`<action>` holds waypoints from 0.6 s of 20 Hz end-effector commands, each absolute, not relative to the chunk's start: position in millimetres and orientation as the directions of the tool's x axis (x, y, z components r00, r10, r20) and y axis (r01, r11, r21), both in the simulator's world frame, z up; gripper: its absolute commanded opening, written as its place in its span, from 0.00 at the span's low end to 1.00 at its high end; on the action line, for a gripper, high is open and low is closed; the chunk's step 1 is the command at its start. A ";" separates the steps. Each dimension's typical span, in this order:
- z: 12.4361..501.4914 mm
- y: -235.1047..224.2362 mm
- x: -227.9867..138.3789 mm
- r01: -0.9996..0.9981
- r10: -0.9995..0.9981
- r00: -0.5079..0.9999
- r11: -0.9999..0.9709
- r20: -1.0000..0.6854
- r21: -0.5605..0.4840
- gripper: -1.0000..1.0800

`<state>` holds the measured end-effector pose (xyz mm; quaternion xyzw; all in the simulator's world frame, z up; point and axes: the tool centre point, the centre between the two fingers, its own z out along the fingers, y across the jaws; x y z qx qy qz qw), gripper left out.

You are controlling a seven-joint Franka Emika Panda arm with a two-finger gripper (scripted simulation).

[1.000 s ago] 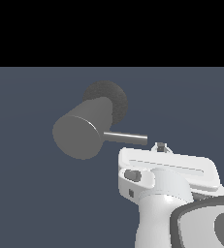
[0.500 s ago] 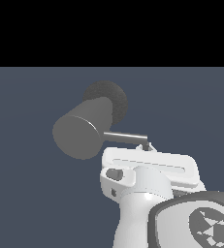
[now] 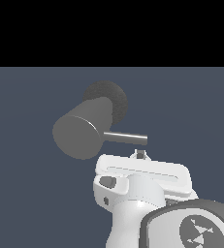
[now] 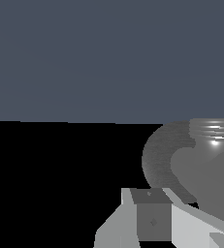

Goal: Turn on the faucet by rotating a designated handle.

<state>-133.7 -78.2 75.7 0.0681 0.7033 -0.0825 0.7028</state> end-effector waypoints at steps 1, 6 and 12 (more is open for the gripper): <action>74.8 -75.0 -132.7 0.206 -0.013 -0.006 0.979 -1.000 -0.014 0.00; 76.8 -72.4 -130.5 0.200 -0.008 -0.002 0.980 -1.000 -0.008 0.00; 86.1 -73.3 -130.8 0.200 -0.008 -0.002 0.980 -1.000 -0.009 0.00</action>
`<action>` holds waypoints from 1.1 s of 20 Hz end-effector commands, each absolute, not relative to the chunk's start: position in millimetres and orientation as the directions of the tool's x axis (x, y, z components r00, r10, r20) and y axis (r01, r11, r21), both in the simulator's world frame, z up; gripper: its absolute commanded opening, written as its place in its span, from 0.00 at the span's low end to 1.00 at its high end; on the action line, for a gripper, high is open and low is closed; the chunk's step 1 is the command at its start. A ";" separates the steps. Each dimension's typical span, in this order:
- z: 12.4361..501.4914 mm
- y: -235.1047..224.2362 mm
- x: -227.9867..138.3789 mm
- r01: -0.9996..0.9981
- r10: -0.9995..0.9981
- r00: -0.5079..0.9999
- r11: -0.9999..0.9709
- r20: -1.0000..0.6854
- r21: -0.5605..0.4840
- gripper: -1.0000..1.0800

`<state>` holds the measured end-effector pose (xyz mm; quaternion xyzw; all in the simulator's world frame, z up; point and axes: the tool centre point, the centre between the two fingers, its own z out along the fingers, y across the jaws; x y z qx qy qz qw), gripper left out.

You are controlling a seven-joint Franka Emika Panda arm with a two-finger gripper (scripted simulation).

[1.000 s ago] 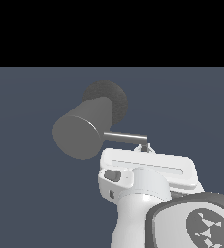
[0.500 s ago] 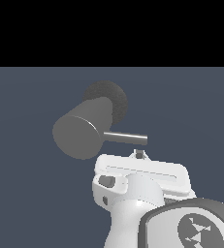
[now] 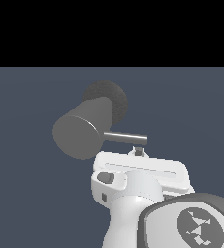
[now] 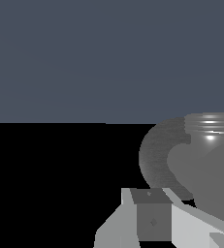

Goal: Turn on the faucet by rotating a designated handle.

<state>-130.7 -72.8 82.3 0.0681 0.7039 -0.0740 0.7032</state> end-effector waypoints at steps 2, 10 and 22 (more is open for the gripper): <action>92.2 -73.9 -130.9 0.200 -0.008 -0.002 0.980 -1.000 -0.009 0.00; 115.4 -75.7 -131.3 0.200 -0.009 -0.002 0.980 -1.000 -0.009 0.00; 120.1 -90.4 -135.2 0.224 -0.011 -0.048 0.974 -0.999 -0.022 0.00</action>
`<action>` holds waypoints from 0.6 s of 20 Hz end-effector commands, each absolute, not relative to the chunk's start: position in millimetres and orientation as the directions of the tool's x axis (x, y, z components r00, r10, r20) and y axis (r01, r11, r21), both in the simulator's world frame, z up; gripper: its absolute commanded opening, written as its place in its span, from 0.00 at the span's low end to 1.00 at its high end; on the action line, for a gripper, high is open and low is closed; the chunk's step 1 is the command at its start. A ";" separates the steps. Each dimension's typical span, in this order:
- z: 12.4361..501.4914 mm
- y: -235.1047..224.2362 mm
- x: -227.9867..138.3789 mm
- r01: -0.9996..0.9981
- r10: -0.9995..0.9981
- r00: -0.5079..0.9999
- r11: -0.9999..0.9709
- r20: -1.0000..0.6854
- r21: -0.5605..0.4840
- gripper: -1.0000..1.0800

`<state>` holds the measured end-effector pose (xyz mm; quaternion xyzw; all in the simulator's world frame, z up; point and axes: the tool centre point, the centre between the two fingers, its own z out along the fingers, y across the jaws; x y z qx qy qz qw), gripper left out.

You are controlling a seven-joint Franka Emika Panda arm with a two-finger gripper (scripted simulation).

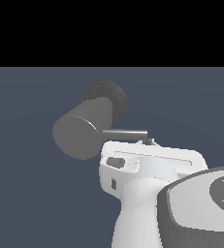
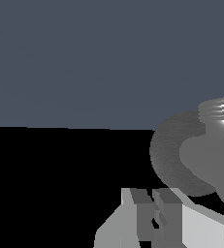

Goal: Turn on the faucet by rotating a designated handle.

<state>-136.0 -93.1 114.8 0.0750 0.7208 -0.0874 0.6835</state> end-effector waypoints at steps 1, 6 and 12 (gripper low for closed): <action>123.6 -89.1 -134.8 0.223 -0.011 -0.046 0.975 -0.999 -0.021 0.00; 141.2 -82.3 -132.9 0.218 -0.011 -0.037 0.976 -0.999 -0.018 0.00; 161.6 -74.6 -131.0 0.212 -0.010 -0.025 0.977 -1.000 -0.015 0.00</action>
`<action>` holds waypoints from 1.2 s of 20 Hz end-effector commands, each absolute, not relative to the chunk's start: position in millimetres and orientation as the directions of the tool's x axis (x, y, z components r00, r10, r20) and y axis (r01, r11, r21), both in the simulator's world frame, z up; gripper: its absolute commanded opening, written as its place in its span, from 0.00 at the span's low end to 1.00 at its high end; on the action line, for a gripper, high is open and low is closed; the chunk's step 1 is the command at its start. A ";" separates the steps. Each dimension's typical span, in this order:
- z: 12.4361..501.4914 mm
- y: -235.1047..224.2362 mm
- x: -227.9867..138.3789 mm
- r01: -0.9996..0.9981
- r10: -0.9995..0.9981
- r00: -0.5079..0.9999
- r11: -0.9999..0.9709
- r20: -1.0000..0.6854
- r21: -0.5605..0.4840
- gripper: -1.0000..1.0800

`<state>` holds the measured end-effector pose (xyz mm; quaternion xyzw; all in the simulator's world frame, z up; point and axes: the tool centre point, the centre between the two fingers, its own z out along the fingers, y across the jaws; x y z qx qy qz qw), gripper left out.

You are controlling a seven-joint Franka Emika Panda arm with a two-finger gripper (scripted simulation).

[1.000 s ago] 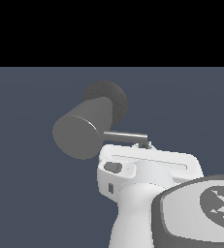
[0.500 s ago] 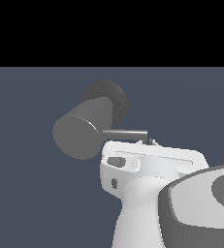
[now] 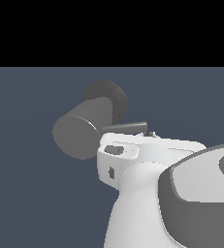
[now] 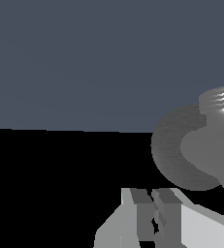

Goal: Turn on the faucet by rotating a designated handle.

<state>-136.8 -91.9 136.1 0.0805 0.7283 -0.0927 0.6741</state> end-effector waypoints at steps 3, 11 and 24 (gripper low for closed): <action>171.6 -70.9 -130.1 0.209 -0.010 -0.020 0.978 -1.000 -0.014 0.00; 197.4 -61.2 -128.1 0.202 -0.009 -0.005 0.979 -1.000 -0.009 0.00; 206.4 -52.0 -126.7 0.218 -0.005 -0.039 0.976 -0.999 -0.014 0.00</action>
